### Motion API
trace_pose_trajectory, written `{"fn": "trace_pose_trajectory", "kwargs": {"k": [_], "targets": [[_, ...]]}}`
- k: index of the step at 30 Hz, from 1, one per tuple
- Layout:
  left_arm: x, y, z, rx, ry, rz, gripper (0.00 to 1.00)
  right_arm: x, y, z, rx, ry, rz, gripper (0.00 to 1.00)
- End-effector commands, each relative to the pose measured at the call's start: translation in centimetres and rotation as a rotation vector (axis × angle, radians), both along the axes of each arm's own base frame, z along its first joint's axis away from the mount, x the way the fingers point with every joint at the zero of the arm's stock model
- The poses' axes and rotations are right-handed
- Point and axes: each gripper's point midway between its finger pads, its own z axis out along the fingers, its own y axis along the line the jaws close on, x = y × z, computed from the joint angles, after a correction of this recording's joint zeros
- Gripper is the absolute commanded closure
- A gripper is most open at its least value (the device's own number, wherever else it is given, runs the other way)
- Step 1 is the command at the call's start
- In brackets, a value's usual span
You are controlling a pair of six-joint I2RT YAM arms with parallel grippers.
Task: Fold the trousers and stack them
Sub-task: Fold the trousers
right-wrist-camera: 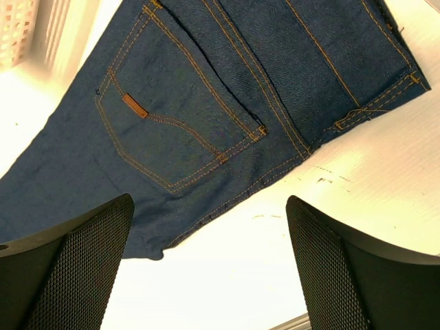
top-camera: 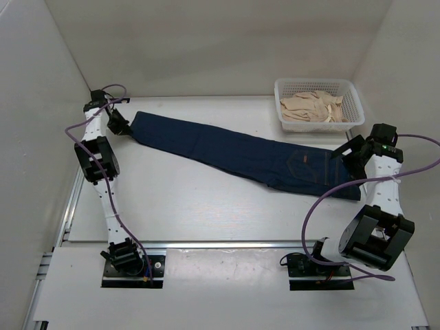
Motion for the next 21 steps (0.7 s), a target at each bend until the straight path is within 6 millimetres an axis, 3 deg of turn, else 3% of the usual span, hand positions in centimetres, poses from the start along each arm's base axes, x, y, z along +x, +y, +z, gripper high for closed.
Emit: {"fn": "trace_pose_trajectory", "kwargs": {"k": [1, 4, 5, 7, 8, 10, 11, 12, 14, 15, 17, 18, 20, 21], "targets": [[-1.1, -0.6, -0.3, 0.002, 0.040, -0.008, 0.90, -0.2, 0.3, 1.3, 0.012, -0.017, -0.006, 0.05], [-1.4, 0.5, 1.6, 0.027, 0.021, 0.038, 0.90, -0.3, 0.5, 1.3, 0.023, -0.011, -0.002, 0.05], [-1.2, 1.1, 4.1, 0.034, -0.024, 0.058, 0.90, -0.3, 0.5, 1.3, 0.023, -0.011, -0.002, 0.05], [-1.9, 3.1, 6.2, 0.042, -0.049, 0.117, 0.90, -0.2, 0.3, 1.6, 0.006, -0.016, 0.003, 0.05], [-2.4, 4.2, 8.6, 0.087, -0.080, 0.148, 0.90, -0.2, 0.2, 1.5, 0.002, -0.015, 0.010, 0.05], [-3.2, 5.7, 11.5, 0.147, -0.114, 0.206, 0.90, -0.4, 0.5, 1.5, 0.012, -0.009, 0.015, 0.05], [-3.6, 6.3, 12.5, 0.183, -0.126, 0.227, 0.90, -0.4, 0.5, 1.5, 0.013, -0.009, 0.015, 0.05], [-3.9, 6.4, 15.4, 0.209, -0.176, 0.240, 0.90, -0.3, 0.7, 1.5, 0.026, -0.015, 0.024, 0.05], [-4.1, 7.0, 18.2, 0.267, -0.227, 0.226, 0.90, -0.2, 1.1, 1.4, 0.041, -0.023, 0.034, 0.05], [-4.3, 7.0, 20.2, 0.287, -0.266, 0.218, 0.90, -0.1, 1.2, 1.5, 0.048, -0.026, 0.039, 0.05], [-4.5, 6.4, 22.0, 0.298, -0.308, 0.156, 0.90, -0.3, 1.4, 1.2, 0.055, -0.020, 0.051, 0.05], [-4.3, 4.9, 23.9, 0.250, -0.368, 0.090, 0.90, -0.4, 1.4, 1.4, 0.051, -0.028, 0.051, 0.05], [-4.8, 2.7, 24.9, 0.245, -0.383, 0.024, 0.90, -0.3, 1.9, 1.9, 0.064, -0.048, 0.074, 0.05], [-5.7, 0.4, 25.6, 0.245, -0.386, -0.020, 0.90, -0.3, 2.1, 1.9, 0.074, -0.052, 0.081, 0.05]]}}
